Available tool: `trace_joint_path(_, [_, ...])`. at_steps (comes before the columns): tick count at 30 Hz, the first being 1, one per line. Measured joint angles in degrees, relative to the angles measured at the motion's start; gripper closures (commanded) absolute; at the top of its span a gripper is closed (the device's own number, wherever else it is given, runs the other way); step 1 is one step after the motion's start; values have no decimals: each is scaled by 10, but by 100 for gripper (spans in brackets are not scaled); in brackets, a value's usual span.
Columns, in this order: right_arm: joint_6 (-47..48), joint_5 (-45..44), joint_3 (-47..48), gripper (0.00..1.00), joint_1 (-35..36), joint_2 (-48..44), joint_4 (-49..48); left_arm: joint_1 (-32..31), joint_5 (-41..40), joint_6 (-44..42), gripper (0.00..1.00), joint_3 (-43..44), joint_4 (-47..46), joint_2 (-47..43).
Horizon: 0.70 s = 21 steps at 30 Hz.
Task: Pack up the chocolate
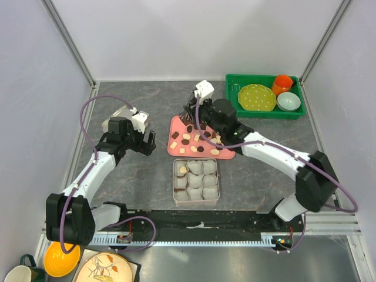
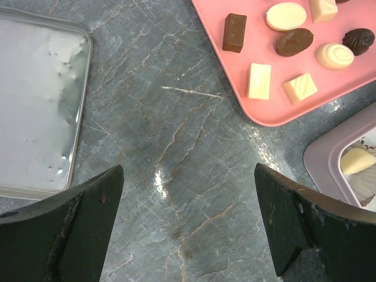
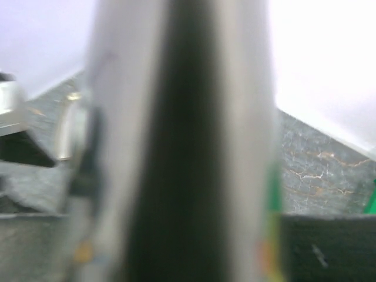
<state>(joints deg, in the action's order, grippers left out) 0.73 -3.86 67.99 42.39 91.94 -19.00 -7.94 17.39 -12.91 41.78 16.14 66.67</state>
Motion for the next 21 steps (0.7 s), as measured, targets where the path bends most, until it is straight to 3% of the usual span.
trace_joint_path(9, [-16, -13, -142, 81, 66, -173, 47, 0, 0, 0, 1, 0, 4, -2])
trace_joint_path(21, [-40, -27, -203, 79, 116, -229, 114, 0, 0, 0, 1, 0, 14, -4])
